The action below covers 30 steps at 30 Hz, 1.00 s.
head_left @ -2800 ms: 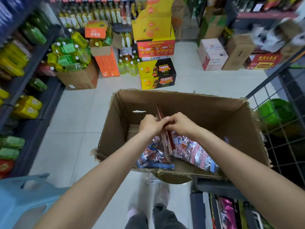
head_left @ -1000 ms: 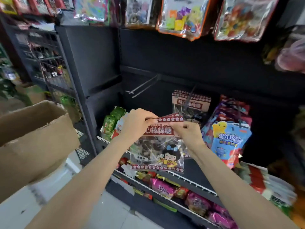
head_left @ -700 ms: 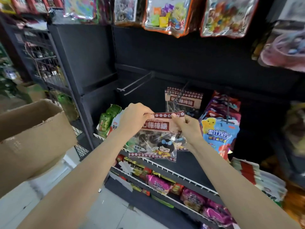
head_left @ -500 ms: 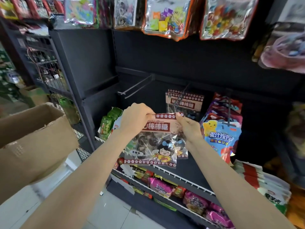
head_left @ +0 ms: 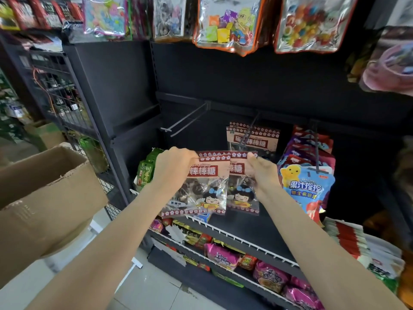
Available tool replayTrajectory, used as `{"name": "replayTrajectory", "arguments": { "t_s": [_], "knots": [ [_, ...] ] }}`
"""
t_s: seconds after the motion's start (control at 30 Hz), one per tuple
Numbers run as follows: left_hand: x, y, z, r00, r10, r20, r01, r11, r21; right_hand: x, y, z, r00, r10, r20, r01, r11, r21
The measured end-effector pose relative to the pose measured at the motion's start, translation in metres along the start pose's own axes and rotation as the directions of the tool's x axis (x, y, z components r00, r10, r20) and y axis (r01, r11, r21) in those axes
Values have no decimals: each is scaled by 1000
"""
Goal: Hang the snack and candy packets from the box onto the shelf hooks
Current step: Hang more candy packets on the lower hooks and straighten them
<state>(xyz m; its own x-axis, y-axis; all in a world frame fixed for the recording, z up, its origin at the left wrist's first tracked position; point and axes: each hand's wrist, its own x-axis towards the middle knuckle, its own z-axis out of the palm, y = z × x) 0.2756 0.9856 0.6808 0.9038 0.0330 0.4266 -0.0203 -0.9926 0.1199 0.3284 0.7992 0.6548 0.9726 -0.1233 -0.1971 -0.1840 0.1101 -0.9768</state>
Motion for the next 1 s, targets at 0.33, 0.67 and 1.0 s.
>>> {"name": "replayTrajectory", "arguments": {
  "t_s": [0.33,0.67,1.0],
  "knots": [
    [9,1,3,998,-55,-32,56,998,28,24,-2,-8,977,-176,-123,156,976,-154],
    [19,17,8,989,-142,-42,144,988,59,28,11,-10,902,-381,-201,292,884,-366],
    [22,32,17,985,-161,-58,165,985,57,33,10,-23,876,-431,-217,289,828,-481]
  ]
}}
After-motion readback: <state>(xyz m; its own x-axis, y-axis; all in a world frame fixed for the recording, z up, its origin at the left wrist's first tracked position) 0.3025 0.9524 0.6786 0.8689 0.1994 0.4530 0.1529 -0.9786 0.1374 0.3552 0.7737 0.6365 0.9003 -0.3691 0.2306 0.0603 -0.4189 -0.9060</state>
